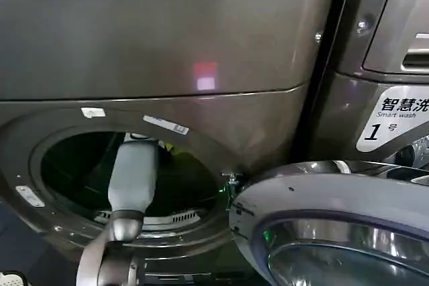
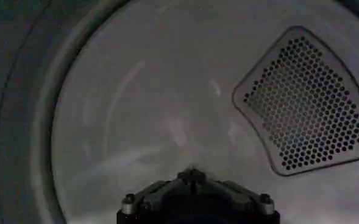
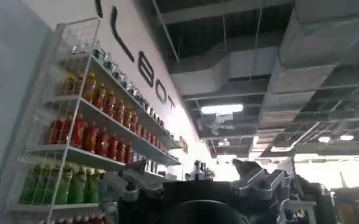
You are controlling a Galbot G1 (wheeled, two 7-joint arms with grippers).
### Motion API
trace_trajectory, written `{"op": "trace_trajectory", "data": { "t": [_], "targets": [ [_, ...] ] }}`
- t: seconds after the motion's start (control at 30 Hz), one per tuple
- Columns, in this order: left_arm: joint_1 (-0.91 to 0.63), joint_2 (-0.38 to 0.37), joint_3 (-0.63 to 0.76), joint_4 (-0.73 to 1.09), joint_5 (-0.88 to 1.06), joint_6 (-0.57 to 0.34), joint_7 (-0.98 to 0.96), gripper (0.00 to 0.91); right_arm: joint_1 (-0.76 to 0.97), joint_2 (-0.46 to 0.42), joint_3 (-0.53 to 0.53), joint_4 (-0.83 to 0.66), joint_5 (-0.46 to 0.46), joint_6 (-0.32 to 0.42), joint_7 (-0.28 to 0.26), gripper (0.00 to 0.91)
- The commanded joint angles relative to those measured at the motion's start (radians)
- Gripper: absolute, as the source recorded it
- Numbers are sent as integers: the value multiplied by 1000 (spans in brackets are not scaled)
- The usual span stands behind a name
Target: Grasp the clothes from the dryer.
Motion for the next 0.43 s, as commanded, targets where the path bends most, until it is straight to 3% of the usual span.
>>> {"op": "trace_trajectory", "data": {
  "t": [0.03,0.43],
  "targets": [
    [2,-3,2,-11,-30,10,-25,0,2,0,23,25,18,-65,17,907],
    [4,3,3,-8,-28,9,-10,0,-6,-3,41,8,-2,-102,57,907]
  ]
}}
